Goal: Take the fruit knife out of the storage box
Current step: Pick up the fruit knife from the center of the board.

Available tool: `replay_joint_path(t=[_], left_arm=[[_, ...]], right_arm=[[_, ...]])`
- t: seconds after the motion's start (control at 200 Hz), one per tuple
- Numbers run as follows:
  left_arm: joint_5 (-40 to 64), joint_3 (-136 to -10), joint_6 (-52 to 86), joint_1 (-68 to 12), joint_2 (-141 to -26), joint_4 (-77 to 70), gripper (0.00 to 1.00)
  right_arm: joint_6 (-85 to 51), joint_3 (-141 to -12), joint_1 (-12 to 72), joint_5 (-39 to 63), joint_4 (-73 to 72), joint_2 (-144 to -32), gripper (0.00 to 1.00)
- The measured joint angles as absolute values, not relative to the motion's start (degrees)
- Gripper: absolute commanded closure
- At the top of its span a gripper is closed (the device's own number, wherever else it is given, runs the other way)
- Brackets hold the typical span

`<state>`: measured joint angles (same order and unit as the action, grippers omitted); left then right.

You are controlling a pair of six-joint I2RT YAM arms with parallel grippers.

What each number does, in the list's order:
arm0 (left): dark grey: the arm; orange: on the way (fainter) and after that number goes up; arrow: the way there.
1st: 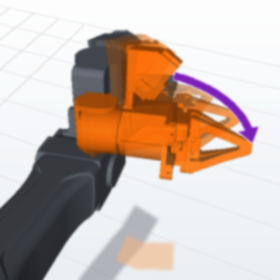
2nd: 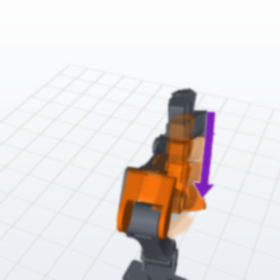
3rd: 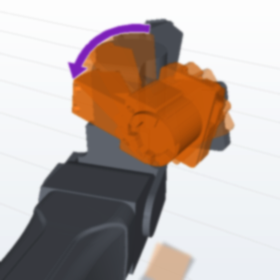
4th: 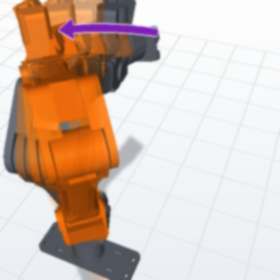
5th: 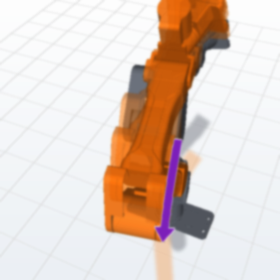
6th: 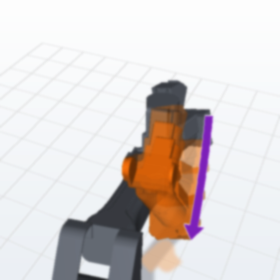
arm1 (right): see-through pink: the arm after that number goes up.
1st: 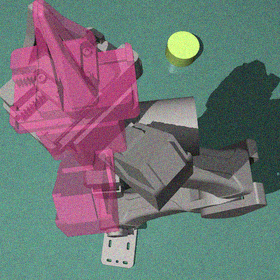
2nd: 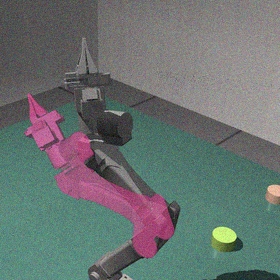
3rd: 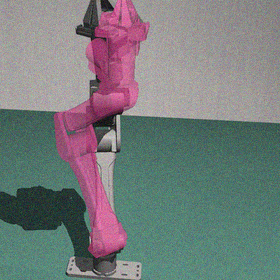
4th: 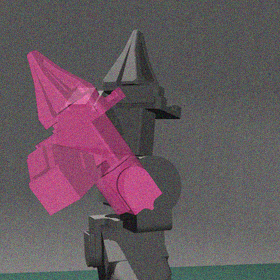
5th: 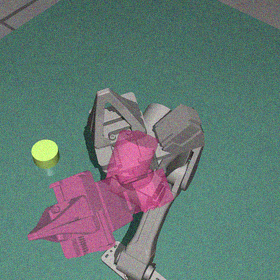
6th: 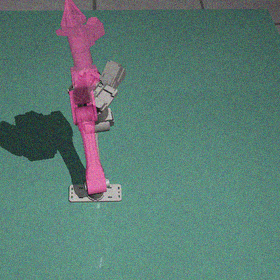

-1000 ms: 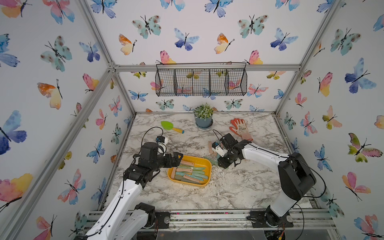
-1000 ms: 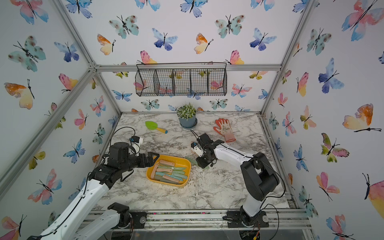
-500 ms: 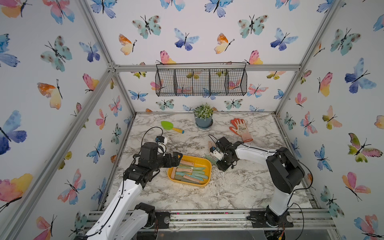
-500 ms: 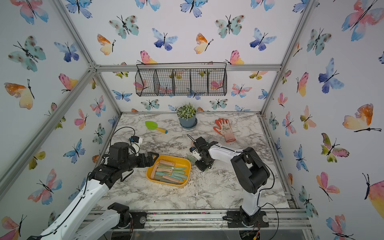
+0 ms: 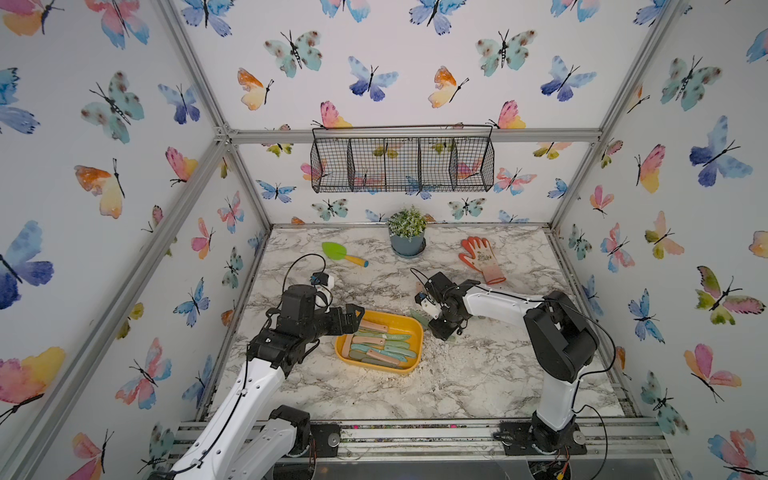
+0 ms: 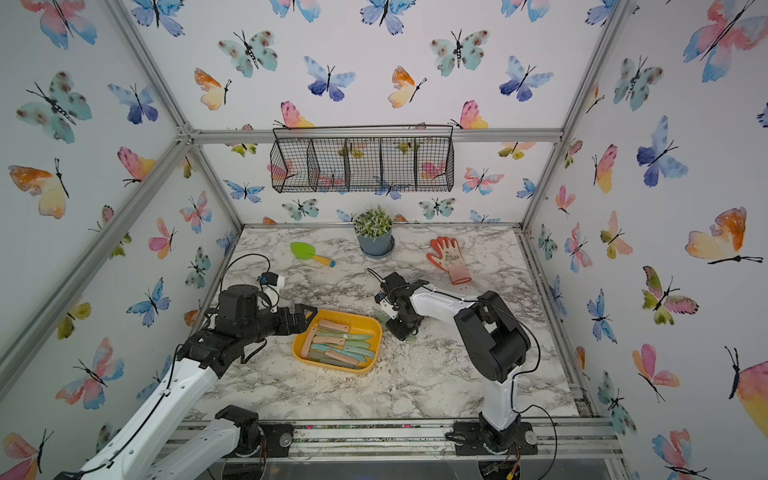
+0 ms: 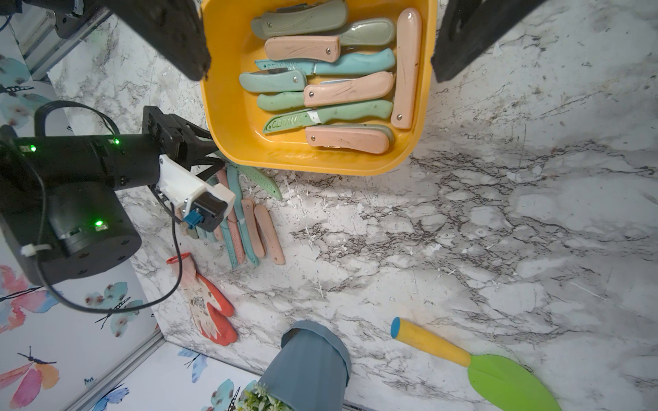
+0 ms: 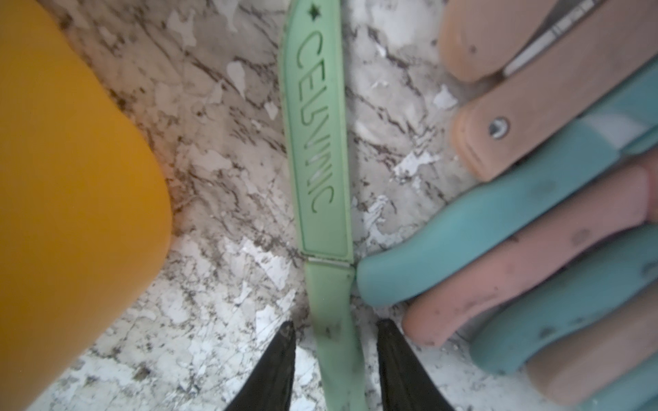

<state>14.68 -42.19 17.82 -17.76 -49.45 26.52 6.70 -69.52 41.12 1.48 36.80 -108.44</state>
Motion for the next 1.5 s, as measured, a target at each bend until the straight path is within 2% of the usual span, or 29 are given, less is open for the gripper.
replay_joint_path(t=[0.255, 0.586, 0.831, 1.136, 1.297, 1.497], left_arm=[[14.66, -42.19, 17.82, -17.76, -49.45, 26.72, 0.02], [14.55, -42.19, 17.80, -17.76, -49.45, 26.89, 0.02], [14.22, -42.19, 17.82, -17.76, -49.47, 26.89, 0.02], [13.89, -42.19, 17.82, -17.76, -49.52, 26.92, 0.01], [13.78, -42.19, 17.82, -17.76, -49.52, 26.94, 0.02], [13.78, -42.19, 17.82, -17.76, -49.52, 26.94, 0.02]], right_arm=[[6.48, -70.46, 41.98, -0.78, 38.28, -109.01, 0.71], [5.56, -70.61, 42.89, -1.56, 38.92, -109.01, 0.80], [5.50, -70.67, 42.89, -0.91, 39.07, -108.27, 0.80], [5.34, -70.91, 42.92, 2.37, 38.28, -101.54, 0.80], [1.98, -71.26, 42.89, -0.64, 38.59, -101.21, 0.77], [-2.76, -70.28, 40.60, -2.90, 38.57, -96.53, 0.77]])
